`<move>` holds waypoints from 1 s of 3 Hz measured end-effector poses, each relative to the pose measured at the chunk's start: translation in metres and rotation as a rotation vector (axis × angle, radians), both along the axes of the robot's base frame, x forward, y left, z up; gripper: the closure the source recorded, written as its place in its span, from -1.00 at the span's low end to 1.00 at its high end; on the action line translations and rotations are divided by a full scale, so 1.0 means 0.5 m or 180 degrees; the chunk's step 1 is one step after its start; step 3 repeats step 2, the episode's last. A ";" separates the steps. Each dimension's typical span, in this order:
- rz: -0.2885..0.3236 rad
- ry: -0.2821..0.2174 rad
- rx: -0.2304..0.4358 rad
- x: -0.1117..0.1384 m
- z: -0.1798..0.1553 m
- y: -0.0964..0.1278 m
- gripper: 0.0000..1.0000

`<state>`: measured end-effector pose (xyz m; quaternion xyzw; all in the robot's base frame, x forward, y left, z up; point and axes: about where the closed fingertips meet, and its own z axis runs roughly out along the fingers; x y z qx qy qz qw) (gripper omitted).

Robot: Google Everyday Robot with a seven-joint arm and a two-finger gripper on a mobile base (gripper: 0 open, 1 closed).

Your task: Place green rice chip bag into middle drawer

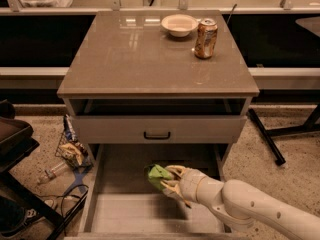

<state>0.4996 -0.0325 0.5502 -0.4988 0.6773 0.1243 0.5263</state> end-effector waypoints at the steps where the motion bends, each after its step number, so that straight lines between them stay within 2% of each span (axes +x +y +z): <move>1: 0.0012 -0.0001 0.0004 0.000 0.001 0.004 -1.00; 3: 0.0012 -0.0001 0.0004 0.000 0.001 0.004 -1.00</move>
Offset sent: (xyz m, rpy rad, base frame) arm 0.0000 0.0011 0.0001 0.0007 -0.0001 0.0019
